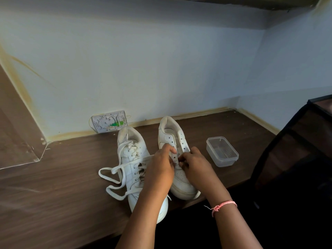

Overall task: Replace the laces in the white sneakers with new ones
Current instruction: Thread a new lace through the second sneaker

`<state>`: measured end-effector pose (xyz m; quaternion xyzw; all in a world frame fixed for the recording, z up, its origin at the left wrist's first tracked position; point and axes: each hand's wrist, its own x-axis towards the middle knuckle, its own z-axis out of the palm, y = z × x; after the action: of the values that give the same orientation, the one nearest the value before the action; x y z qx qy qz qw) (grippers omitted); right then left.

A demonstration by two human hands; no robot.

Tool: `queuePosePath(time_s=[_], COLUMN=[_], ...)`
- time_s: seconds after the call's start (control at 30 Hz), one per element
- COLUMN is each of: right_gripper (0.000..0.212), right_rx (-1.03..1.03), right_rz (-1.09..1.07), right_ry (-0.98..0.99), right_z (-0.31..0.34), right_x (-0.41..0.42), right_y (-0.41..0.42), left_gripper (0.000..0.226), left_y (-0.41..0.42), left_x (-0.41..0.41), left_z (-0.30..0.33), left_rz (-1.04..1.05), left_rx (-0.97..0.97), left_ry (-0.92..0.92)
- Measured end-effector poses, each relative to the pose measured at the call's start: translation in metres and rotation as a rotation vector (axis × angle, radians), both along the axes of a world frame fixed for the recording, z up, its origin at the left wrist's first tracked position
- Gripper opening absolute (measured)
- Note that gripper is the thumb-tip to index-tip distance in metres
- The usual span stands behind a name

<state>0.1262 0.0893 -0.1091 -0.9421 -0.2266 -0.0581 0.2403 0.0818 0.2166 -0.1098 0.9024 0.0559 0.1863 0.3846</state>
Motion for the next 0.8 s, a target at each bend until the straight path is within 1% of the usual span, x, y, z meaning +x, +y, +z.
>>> queuePosePath(time_s=[0.07, 0.13, 0.3, 0.4, 0.5, 0.6, 0.7, 0.73, 0.8], right_gripper=[0.018, 0.019, 0.017, 0.013, 0.013, 0.011, 0.008, 0.008, 0.016], right_rx=[0.035, 0.058, 0.148, 0.145, 0.204, 0.296, 0.353, 0.382, 0.435], right_rz=[0.009, 0.019, 0.016, 0.008, -0.013, -0.03, -0.035, -0.047, -0.079], right_ry=[0.007, 0.021, 0.064, 0.0, -0.071, -0.081, -0.108, -0.094, -0.02], right_z=[0.003, 0.006, 0.009, 0.007, 0.007, 0.011, 0.011, 0.011, 0.014], right_x=[0.0, 0.0, 0.002, 0.001, 0.001, 0.003, -0.002, -0.004, -0.006], right_y=[-0.002, -0.004, -0.009, -0.009, -0.013, -0.018, -0.016, -0.015, -0.014], left_gripper=[0.048, 0.05, 0.033, 0.025, 0.01, 0.012, 0.004, 0.002, 0.009], left_y=[-0.001, -0.002, -0.001, 0.0, -0.002, -0.007, -0.011, -0.011, -0.01], left_x=[0.0, 0.001, 0.0, -0.001, 0.0, 0.003, 0.008, 0.01, 0.01], left_z=[-0.001, -0.001, 0.005, 0.006, 0.005, 0.002, 0.0, -0.001, -0.002], left_rz=[-0.06, -0.087, -0.088, -0.076, -0.039, -0.003, -0.013, -0.025, -0.038], left_rx=[0.087, 0.125, 0.091, 0.075, 0.084, 0.073, 0.004, -0.014, -0.065], left_ry=[0.036, 0.064, 0.051, 0.023, 0.006, -0.047, -0.163, -0.189, -0.227])
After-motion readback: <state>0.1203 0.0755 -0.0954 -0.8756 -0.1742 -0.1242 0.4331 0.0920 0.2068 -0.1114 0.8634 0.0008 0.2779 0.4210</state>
